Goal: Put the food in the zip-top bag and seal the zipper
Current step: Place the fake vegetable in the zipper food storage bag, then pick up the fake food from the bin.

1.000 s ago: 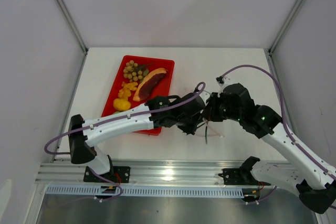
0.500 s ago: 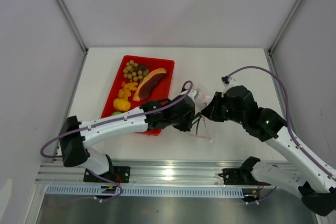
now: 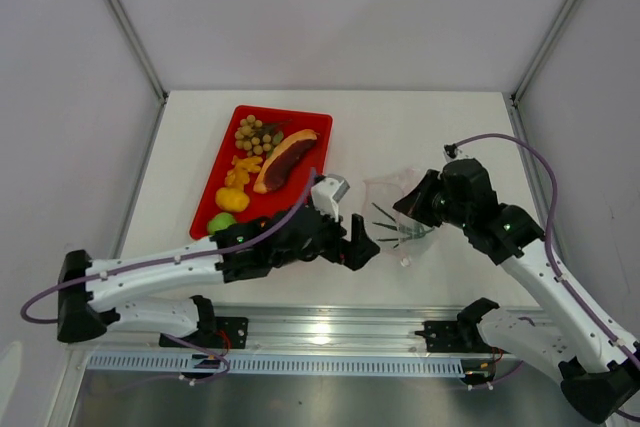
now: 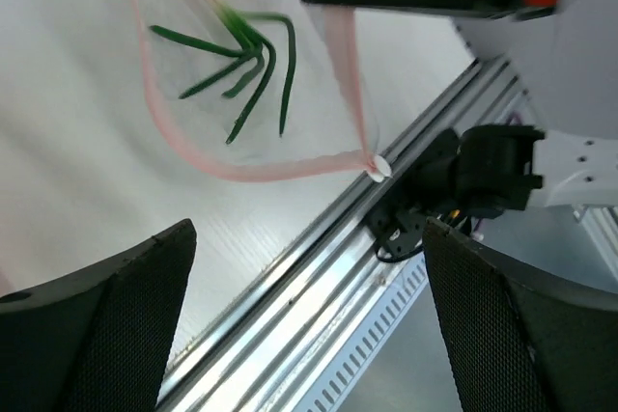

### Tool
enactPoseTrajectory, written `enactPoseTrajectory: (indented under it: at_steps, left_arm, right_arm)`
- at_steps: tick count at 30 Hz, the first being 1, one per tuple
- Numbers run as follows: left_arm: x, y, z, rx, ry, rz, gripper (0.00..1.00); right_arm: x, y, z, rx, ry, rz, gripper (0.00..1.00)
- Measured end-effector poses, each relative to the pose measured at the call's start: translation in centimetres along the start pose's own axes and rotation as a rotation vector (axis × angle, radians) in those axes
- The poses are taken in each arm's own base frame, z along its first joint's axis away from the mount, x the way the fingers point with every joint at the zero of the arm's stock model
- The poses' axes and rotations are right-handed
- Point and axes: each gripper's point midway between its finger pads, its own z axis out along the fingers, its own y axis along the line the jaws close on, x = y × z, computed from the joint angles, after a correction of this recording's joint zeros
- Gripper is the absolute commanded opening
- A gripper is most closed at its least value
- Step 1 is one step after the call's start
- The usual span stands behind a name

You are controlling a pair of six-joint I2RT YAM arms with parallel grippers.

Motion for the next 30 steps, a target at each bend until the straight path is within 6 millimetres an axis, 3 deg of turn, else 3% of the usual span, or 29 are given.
enactPoseTrajectory:
  at_steps: [3, 7, 9, 13, 17, 21, 26, 28, 30]
  left_arm:
    - [-2.4, 0.0, -2.8, 0.027, -0.121, 0.007, 0.99]
    - [-6.2, 2.4, -6.8, -0.04, -0.283, -0.019, 1.0]
    - [-7.7, 5.2, -7.7, -0.123, -0.328, -0.047, 1.0]
    - [-9.2, 12.5, -8.5, -0.356, -0.335, -0.116, 0.99]
    - [-8.5, 18.0, -7.0, -0.513, -0.234, -0.177, 0.99]
    - [-7.6, 22.2, -3.9, -0.589, -0.097, -0.246, 0.98]
    - [-5.5, 27.7, -1.6, -0.641, 0.009, -0.484, 0.91]
    - [-5.1, 29.2, -1.3, -0.666, 0.006, -0.571, 0.91]
    - [-5.1, 29.4, -0.9, -0.67, -0.01, -0.633, 0.89]
  right_arm:
    - [-0.5, -0.6, 0.3, 0.004, 0.005, 0.032, 0.0]
    - [-1.2, -0.8, 0.2, -0.004, 0.0, 0.033, 0.0]
    - [-1.6, -1.0, 0.2, -0.006, -0.004, 0.028, 0.0]
    - [-2.3, -1.6, 0.1, -0.002, -0.013, 0.009, 0.0]
    - [-2.6, -1.7, 0.3, -0.006, -0.001, -0.024, 0.0]
    - [-2.6, -1.7, 0.6, -0.012, 0.018, -0.057, 0.0]
    - [-3.3, -1.5, 0.5, -0.019, 0.008, -0.086, 0.0]
    - [-3.5, -1.5, 0.4, -0.021, 0.004, -0.091, 0.0]
    - [-3.6, -1.6, 0.4, -0.024, 0.004, -0.093, 0.0]
